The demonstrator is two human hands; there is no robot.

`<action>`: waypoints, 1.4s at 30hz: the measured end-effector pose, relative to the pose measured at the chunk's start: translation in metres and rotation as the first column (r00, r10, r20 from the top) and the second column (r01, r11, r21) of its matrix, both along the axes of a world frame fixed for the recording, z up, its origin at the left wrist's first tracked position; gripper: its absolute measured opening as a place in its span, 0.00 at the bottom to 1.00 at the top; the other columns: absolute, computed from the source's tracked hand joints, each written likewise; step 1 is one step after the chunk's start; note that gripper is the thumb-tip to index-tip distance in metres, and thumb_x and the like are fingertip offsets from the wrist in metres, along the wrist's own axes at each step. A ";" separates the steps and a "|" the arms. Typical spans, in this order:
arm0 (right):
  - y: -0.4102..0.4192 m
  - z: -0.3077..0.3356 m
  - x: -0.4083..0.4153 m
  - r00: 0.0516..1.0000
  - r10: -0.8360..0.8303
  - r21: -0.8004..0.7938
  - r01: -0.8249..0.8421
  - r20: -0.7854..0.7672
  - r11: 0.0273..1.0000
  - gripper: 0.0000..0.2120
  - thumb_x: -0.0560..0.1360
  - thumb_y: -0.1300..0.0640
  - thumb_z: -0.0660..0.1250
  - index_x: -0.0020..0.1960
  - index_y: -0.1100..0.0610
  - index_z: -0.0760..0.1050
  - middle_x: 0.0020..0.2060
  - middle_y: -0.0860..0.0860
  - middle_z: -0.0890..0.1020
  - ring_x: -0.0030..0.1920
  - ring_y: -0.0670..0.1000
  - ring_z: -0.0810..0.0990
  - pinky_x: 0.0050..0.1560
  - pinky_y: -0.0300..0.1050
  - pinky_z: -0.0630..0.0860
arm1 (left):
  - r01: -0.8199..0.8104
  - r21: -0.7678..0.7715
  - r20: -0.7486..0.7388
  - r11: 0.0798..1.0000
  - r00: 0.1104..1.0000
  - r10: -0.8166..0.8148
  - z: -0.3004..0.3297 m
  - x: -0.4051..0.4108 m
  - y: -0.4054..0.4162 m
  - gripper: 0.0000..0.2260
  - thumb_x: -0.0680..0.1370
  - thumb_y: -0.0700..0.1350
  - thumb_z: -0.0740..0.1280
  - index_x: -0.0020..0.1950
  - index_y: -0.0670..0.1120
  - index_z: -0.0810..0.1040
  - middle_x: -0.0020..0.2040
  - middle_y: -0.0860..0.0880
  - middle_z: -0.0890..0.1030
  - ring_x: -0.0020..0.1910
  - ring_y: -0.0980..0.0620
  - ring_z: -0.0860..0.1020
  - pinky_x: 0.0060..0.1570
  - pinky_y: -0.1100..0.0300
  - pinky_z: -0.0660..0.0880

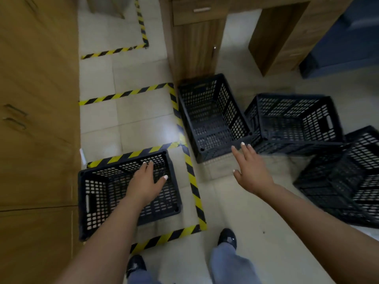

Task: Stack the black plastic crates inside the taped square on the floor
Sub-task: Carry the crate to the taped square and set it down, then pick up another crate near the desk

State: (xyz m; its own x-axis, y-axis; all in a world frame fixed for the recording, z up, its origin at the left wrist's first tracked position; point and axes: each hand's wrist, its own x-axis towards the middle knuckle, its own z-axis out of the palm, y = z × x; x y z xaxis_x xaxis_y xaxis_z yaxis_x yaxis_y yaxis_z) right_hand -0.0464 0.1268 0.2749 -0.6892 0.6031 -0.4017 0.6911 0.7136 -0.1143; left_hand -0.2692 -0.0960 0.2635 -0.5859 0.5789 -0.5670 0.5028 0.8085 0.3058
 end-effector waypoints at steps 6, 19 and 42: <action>0.082 0.022 0.066 0.998 -0.047 0.017 0.046 0.053 0.999 0.34 0.79 0.50 0.57 0.79 0.52 0.43 0.78 0.57 0.47 0.78 0.58 0.45 0.76 0.54 0.51 | 0.111 0.008 -0.006 0.994 0.994 -0.111 0.013 0.064 0.094 0.36 0.79 0.62 0.57 0.80 0.44 0.48 0.80 0.44 0.50 0.78 0.44 0.53 0.74 0.50 0.58; 0.233 0.026 0.027 0.995 -0.008 0.003 0.008 0.099 1.000 0.34 0.80 0.49 0.57 0.79 0.51 0.43 0.79 0.56 0.45 0.78 0.57 0.43 0.76 0.54 0.51 | 0.137 0.026 0.013 0.990 0.990 -0.137 -0.003 0.051 0.248 0.37 0.79 0.63 0.56 0.80 0.43 0.47 0.80 0.43 0.49 0.79 0.44 0.50 0.75 0.49 0.55; 0.471 -0.053 -0.079 0.872 0.472 -0.143 -0.455 0.130 0.879 0.32 0.81 0.49 0.55 0.79 0.52 0.42 0.78 0.57 0.45 0.78 0.58 0.43 0.76 0.56 0.49 | -0.361 -0.034 0.056 0.932 0.930 0.363 -0.081 0.075 0.451 0.34 0.80 0.59 0.59 0.79 0.42 0.53 0.78 0.43 0.60 0.75 0.44 0.60 0.72 0.53 0.59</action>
